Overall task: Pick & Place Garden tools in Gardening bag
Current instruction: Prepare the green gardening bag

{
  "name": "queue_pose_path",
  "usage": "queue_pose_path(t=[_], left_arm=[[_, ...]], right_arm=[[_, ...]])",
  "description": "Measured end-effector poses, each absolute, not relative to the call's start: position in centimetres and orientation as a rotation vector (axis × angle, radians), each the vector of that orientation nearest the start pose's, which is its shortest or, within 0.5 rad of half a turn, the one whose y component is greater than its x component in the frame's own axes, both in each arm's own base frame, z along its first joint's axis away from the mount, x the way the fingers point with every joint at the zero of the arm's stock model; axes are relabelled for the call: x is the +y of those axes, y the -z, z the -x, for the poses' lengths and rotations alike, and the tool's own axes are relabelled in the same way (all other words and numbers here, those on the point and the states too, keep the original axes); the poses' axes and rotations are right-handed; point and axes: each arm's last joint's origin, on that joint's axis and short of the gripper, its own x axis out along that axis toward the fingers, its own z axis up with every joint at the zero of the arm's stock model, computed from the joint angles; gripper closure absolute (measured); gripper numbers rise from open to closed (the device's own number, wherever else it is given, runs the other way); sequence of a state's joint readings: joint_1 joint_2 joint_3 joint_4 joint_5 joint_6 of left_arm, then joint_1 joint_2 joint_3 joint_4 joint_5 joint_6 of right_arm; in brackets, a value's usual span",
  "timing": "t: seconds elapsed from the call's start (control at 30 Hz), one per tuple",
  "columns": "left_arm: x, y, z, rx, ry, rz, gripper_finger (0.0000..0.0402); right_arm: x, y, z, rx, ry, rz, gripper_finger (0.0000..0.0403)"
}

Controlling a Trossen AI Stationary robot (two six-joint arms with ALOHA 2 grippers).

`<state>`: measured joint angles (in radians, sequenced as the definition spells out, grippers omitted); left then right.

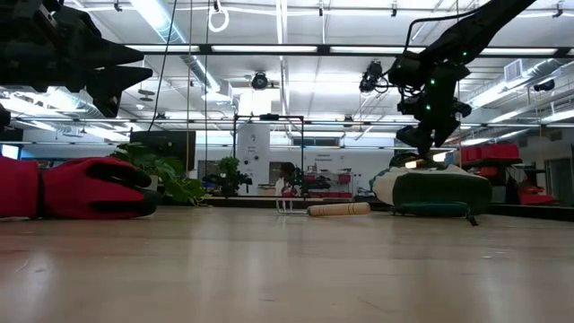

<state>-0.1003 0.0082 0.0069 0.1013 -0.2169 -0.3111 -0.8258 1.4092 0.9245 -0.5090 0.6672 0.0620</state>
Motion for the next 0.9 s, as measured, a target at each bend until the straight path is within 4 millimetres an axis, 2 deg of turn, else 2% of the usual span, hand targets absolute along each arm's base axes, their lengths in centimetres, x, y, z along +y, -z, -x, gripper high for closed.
queue_pose_path(t=[0.2, 0.6, 0.9], left_arm=[[-0.3, -17.5, -9.7, -0.116, -0.100, 0.327, 0.0250], [-0.3, -17.5, -9.7, -0.115, -0.100, 0.323, 0.0250], [-0.3, -17.5, -9.7, -0.115, -0.101, 0.318, 0.0250]], right_arm=[[-22.2, -22.2, -16.5, 1.043, 1.396, -0.166, 0.0179], [-24.1, -20.1, -17.2, 1.090, 1.386, -0.110, 0.0188], [-25.4, -20.2, -16.5, 1.025, 1.442, -0.122, 0.0188]])
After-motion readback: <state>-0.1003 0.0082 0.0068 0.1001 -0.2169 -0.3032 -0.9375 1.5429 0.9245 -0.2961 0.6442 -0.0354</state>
